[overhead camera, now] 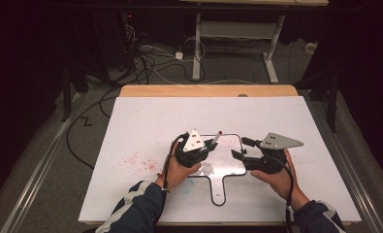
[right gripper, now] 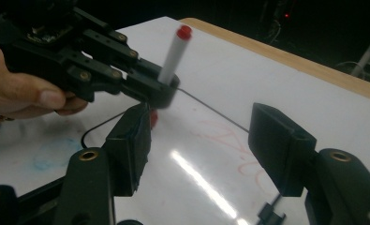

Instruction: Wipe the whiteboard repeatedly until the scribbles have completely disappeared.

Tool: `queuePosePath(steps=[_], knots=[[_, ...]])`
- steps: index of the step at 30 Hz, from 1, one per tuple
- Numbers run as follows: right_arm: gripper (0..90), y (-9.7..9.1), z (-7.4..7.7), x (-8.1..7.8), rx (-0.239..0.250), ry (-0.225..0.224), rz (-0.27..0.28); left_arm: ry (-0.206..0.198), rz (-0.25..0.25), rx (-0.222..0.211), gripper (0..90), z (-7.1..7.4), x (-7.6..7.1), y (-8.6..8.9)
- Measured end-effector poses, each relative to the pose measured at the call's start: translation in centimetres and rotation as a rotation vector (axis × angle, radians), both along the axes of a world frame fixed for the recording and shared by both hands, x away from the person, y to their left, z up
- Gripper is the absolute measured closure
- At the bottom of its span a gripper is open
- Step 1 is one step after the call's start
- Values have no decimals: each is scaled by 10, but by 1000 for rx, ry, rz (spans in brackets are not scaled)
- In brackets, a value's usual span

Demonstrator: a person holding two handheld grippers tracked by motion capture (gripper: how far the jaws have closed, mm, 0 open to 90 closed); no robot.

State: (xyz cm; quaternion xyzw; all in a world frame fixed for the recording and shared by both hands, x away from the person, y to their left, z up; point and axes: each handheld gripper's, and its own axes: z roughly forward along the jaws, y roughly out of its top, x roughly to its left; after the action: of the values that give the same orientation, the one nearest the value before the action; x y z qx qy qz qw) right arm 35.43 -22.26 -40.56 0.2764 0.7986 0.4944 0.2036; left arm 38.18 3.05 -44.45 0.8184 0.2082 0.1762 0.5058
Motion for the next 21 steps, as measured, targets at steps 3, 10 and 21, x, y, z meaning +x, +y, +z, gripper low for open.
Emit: queuePosePath(steps=[3, 10, 21], knots=[[395, 11, 0, 0, -2, -1, 21, -3, -16, -5, 784, 0, -4, -4], [439, 23, -2, 1, 39, 5, 38, -2, -50, -46, 784, 1, -13, -13], [656, 20, 0, 1, 133, 9, 53, 8, -50, -49, 784, -1, -15, -18]])
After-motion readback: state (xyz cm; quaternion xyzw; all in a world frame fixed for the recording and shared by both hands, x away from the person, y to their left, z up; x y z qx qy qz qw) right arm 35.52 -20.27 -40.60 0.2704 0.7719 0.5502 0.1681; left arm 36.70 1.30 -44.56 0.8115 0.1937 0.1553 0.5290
